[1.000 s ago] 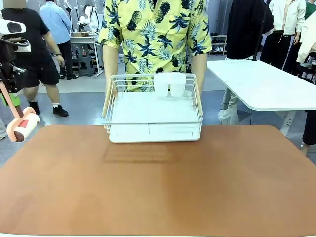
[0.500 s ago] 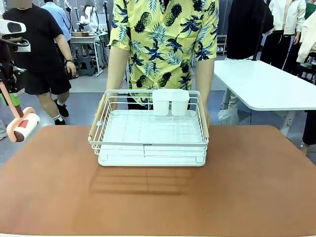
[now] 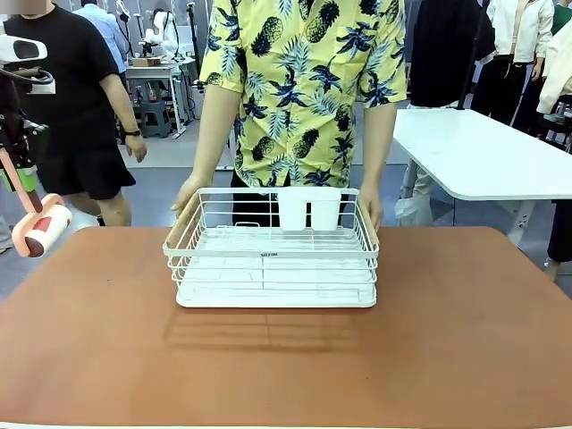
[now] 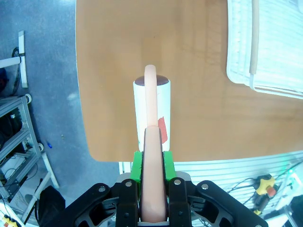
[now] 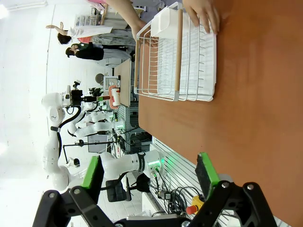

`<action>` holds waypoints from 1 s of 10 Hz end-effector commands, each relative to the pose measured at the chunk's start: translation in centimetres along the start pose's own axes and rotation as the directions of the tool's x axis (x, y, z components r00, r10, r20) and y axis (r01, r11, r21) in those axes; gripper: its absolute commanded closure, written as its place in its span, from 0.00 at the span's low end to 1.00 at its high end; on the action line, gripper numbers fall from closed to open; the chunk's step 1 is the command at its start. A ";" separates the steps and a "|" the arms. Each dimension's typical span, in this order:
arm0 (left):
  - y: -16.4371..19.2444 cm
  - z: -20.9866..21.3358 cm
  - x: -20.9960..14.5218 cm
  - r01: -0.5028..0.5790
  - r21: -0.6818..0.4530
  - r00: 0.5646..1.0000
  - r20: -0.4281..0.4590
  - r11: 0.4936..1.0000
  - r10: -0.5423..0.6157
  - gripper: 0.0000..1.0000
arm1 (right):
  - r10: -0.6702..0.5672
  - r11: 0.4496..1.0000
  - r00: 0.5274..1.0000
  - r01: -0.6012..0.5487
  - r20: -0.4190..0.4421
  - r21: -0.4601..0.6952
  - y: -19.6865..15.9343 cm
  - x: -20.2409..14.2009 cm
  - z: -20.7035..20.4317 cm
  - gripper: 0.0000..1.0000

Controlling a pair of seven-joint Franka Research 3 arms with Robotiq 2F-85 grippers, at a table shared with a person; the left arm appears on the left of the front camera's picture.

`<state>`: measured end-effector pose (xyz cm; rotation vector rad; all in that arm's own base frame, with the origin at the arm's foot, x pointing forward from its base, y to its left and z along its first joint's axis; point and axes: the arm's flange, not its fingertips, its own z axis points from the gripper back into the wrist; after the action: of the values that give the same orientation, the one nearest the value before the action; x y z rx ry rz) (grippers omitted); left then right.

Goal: Clean the table.
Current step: Place the Lint Roller down when the Dish drying rack is positioned in the middle of the table.

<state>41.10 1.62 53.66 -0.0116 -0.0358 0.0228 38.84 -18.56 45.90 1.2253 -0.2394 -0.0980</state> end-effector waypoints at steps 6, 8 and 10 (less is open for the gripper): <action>0.0 0.2 0.0 -0.001 0.006 1.000 0.002 1.000 0.001 0.79 | -0.001 1.000 1.000 0.001 0.002 0.006 0.4 0.0 0.1 0.00; 0.0 0.2 0.0 -0.001 0.006 1.000 0.002 1.000 0.001 0.79 | -0.001 1.000 1.000 0.001 0.002 0.006 0.4 0.0 0.1 0.00; 0.0 0.2 0.0 -0.001 0.006 1.000 0.002 1.000 0.001 0.79 | -0.001 1.000 1.000 0.001 0.002 0.006 0.4 0.0 0.1 0.00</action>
<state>41.10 1.62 53.66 -0.0116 -0.0358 0.0228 38.84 -18.56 45.90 1.2253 -0.2394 -0.0980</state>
